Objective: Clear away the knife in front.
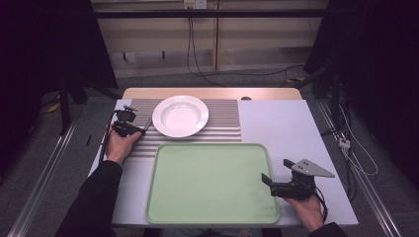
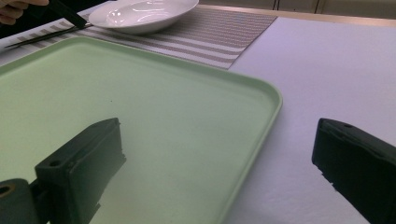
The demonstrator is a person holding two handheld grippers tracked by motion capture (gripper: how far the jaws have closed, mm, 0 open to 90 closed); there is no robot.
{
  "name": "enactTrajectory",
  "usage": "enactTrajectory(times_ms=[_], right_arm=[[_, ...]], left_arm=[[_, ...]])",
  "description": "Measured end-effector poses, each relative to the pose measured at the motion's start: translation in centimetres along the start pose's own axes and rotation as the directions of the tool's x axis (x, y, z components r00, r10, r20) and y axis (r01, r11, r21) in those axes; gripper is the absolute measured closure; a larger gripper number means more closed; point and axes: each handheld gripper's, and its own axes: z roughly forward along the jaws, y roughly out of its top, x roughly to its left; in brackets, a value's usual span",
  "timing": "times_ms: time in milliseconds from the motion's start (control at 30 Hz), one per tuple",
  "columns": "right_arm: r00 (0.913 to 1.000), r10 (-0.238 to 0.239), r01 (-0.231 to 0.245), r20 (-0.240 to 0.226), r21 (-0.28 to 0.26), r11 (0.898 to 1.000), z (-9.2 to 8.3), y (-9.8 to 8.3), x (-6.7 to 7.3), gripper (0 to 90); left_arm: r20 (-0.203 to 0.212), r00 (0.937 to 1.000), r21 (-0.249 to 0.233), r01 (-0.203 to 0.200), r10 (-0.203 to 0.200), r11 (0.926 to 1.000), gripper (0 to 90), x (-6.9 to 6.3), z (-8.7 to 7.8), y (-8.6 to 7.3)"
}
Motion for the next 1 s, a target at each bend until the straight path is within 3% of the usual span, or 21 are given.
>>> enactTrajectory(times_ms=[200, 433, 800, 1000], right_arm=[[1.0, 0.0, 0.0, 0.001, 0.0, 1.0, 0.01, 0.0, 0.0, 1.9], [1.0, 0.002, -0.002, 0.0, 0.001, 1.0, 0.05, 0.01, 0.03, 1.9], [1.0, 0.0, 0.0, 0.0, 0.0, 1.0, 0.06, 0.02, 0.05, 1.9], [1.0, 0.002, -0.002, 0.007, -0.003, 1.0, 0.01, 0.01, -0.04, 1.9]], left_arm=[[-0.01, 0.9998, 0.015, -0.014, 0.014, 0.9998, 77.8, -0.07, 0.18, 0.38], [-0.016, 0.9996, -0.003, -0.022, 0.022, 0.9998, 77.9, -0.14, 0.4, 0.42], [-0.01, 0.9986, 0.036, -0.051, 0.052, 0.998, 79.7, -0.16, 0.45, 0.89], [-0.016, 0.9977, 0.034, -0.065, 0.066, 0.9973, 80.0, -0.21, 0.41, 0.87]])
